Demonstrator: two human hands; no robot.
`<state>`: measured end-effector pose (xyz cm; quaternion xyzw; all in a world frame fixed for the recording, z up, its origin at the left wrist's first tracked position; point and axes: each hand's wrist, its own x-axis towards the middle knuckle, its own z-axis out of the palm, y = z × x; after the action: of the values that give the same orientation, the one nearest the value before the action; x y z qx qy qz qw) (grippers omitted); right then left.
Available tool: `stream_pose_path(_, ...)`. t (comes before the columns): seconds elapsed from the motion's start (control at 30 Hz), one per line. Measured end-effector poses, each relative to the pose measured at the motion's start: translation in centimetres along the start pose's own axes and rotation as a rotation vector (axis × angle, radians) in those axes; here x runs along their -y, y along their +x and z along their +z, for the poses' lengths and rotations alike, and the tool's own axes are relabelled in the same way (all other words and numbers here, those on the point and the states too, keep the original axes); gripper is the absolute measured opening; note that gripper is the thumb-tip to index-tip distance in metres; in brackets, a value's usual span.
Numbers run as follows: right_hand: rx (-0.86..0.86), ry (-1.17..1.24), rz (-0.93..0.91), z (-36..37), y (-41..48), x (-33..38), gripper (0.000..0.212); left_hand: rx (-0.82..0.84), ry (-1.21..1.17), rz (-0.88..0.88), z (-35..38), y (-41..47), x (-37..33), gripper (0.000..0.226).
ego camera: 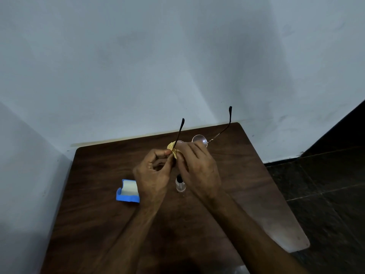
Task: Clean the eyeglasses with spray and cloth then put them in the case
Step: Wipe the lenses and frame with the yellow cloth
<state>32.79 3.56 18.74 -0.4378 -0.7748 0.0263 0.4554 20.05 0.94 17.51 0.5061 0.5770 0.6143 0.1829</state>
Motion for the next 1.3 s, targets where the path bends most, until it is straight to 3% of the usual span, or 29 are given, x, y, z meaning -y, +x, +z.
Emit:
stream_pose_path(0.13, 0.004, -0.047, -0.059, -0.7, -0.4, -1.6, 0.010, -0.021, -0.018, 0.028, 0.0, 0.0, 0.1, 0.024)
stream_pose_path(0.53, -0.036, -0.089, 0.039, -1.0, 1.3, -1.0, 0.009, 0.043, -0.032, 0.115, 0.2, 0.0, -0.3, 0.018)
stream_pose_path(0.7, 0.024, 0.054, 0.093, -0.9, 1.6, -0.2, 0.014, 0.022, 0.003, 0.160, -0.1, 0.3, -0.5, 0.021)
stream_pose_path(0.8, 0.087, 0.023, 0.120, -1.2, 0.9, -0.5, 0.012, 0.010, -0.005, 0.146, -0.5, 0.4, -0.3, 0.023)
stream_pose_path(0.97, -0.026, 0.001, 0.140, -0.9, 1.7, -0.3, 0.013, 0.044, -0.001, 0.170, -0.5, 0.6, -0.4, 0.022)
stream_pose_path(1.1, 0.041, 0.106, 0.131, -0.8, 1.3, 0.1, 0.015, 0.079, 0.010, 0.180, -1.1, 1.4, 0.0, 0.022)
stream_pose_path(1.3, -0.007, -0.019, 0.144, -0.7, 2.1, 0.1, 0.006, 0.119, 0.015, 0.183, -1.1, 1.0, -0.5, 0.024)
